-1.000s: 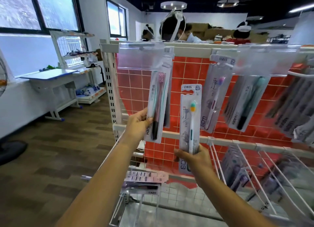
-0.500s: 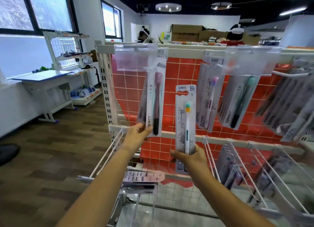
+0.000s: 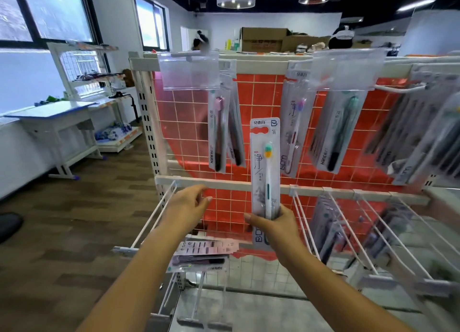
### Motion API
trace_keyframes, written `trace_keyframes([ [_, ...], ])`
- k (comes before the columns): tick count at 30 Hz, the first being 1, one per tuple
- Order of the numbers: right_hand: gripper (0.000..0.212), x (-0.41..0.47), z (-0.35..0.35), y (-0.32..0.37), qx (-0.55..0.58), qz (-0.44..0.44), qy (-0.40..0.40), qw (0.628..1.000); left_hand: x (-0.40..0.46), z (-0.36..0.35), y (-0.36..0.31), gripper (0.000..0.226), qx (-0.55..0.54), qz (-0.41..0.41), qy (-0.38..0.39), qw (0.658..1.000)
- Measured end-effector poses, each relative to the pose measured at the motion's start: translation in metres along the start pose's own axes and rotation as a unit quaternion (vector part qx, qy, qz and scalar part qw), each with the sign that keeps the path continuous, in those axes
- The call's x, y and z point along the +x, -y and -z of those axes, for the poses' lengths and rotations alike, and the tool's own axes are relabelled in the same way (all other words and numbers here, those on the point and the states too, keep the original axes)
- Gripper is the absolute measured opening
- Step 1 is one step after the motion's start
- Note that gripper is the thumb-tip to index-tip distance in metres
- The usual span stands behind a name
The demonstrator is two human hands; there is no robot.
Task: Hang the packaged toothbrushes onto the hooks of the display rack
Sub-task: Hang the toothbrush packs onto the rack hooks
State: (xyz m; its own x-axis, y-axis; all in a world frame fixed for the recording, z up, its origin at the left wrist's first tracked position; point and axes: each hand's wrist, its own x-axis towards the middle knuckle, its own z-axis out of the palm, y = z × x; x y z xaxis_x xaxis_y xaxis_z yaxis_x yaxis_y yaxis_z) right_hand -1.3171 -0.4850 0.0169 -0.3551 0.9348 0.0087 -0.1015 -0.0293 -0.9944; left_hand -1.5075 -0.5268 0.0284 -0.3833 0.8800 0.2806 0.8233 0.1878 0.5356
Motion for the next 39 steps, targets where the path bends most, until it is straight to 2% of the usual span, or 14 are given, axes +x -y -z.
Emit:
trace_keyframes([
  [3,0.023,-0.005,0.005,-0.001,0.01,-0.005,-0.01,1.0,-0.007,0.0,-0.011,0.036,0.027,-0.035,-0.026,0.999],
  [8,0.025,-0.011,0.024,0.0,0.018,-0.013,-0.003,1.0,-0.014,-0.011,-0.027,0.036,0.033,-0.056,-0.012,0.998],
  [15,0.043,-0.014,0.052,-0.005,-0.01,-0.043,0.013,0.999,-0.024,-0.026,-0.049,0.041,0.039,-0.074,0.009,0.996],
  [24,0.035,-0.017,0.089,0.005,0.024,-0.061,0.0,0.998,-0.028,-0.034,-0.08,0.041,0.072,-0.089,0.017,0.993],
  [33,0.018,-0.018,0.138,0.018,0.004,-0.053,0.0,0.999,-0.031,-0.055,-0.124,0.04,0.087,-0.1,0.008,0.991],
  [39,0.013,-0.015,0.175,0.024,0.02,-0.048,-0.018,0.998,-0.023,-0.073,-0.159,0.044,0.144,-0.11,0.037,0.983],
])
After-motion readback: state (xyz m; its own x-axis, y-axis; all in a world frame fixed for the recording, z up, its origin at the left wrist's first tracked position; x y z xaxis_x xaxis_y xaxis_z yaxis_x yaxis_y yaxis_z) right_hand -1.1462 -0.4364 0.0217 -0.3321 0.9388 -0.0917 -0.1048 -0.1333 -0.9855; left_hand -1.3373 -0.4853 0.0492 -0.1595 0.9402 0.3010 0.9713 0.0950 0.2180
